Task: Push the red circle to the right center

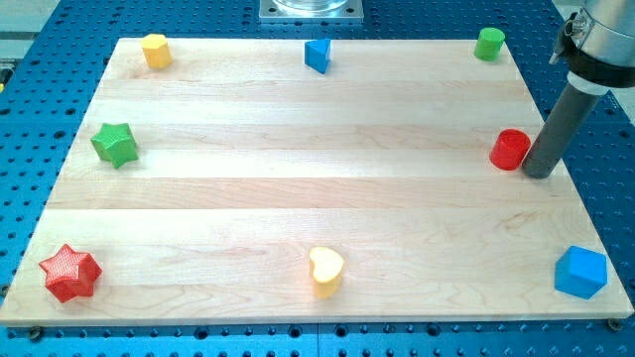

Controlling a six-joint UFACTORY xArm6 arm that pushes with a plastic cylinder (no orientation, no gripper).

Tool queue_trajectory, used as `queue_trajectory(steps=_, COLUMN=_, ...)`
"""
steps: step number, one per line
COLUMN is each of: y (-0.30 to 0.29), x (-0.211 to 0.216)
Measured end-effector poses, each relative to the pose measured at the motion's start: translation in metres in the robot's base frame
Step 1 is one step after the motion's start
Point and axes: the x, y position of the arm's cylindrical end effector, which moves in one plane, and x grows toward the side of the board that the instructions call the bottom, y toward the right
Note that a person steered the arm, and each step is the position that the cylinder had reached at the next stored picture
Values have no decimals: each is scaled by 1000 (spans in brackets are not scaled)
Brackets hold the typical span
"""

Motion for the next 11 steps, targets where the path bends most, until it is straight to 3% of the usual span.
queue_trajectory(steps=3, y=-7, x=42)
queue_trajectory(steps=4, y=-14, x=5)
queue_trajectory(steps=7, y=-70, x=17)
queue_trajectory(steps=8, y=-71, x=-17)
queue_trajectory(steps=9, y=-46, x=-23)
queue_trajectory(steps=11, y=-41, x=2)
